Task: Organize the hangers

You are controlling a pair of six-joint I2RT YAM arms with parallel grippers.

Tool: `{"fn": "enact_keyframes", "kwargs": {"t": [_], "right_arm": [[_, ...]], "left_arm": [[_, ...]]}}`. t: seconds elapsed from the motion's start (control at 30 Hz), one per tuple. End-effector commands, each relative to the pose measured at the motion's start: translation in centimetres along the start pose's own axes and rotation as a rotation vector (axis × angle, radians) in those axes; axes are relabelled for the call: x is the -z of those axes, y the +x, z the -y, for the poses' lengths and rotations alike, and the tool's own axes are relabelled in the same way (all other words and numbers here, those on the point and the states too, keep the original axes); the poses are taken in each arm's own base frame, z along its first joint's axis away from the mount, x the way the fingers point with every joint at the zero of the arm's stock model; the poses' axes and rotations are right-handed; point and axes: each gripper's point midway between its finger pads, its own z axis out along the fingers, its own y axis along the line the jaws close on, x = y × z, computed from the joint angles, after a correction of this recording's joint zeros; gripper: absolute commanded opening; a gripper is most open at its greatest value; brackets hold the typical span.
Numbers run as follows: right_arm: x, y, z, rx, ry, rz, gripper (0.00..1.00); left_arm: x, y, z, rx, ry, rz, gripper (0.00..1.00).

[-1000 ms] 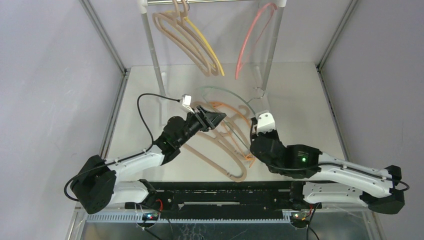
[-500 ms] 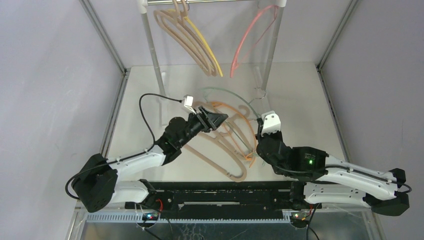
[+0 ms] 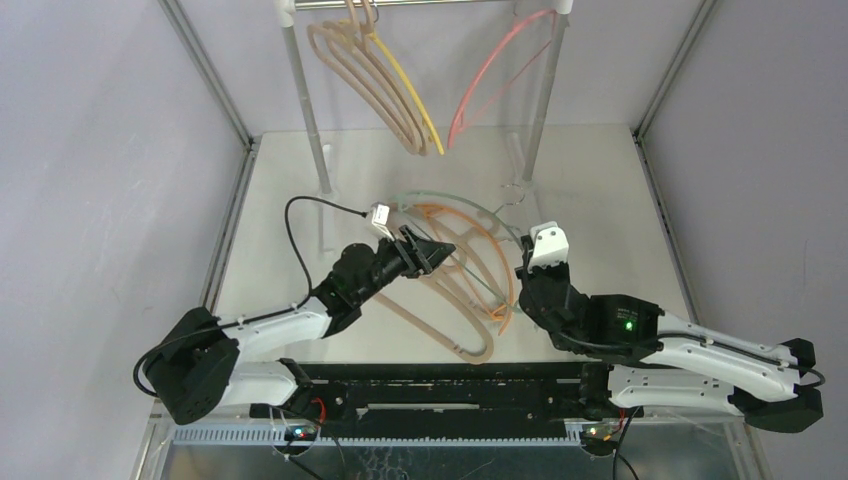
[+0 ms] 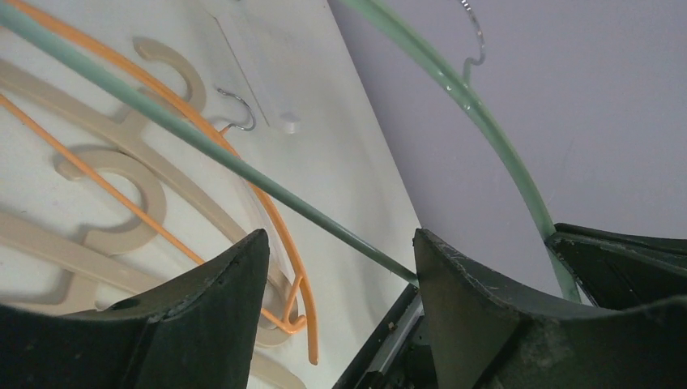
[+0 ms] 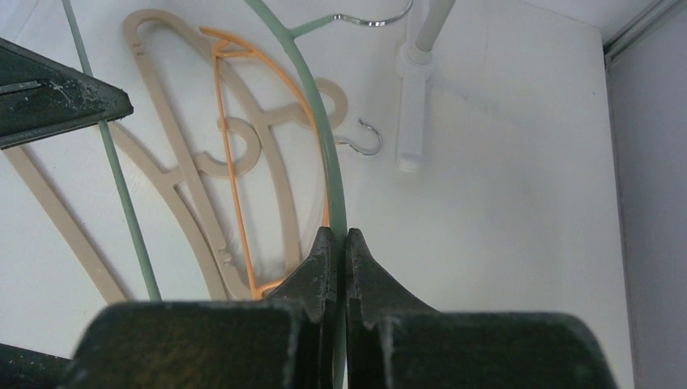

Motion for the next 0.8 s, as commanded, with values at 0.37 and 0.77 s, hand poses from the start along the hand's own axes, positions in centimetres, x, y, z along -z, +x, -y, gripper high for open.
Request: {"fn": "enact_keyframes", "kwargs": {"t": [0.37,0.77], "right_arm": [[0.0,-1.4,-2.5,-0.109,-0.089,0.023,0.00],[0.5,-0.5,-3.7,-0.090,-0.153,-0.005,0.00]], "left_arm": [[-1.2,-2.0,2.8,0.010,0.067,0.055,0.72],[-2.1,-2.1,3.8,0.015,0.131,0.065,0.00]]}}
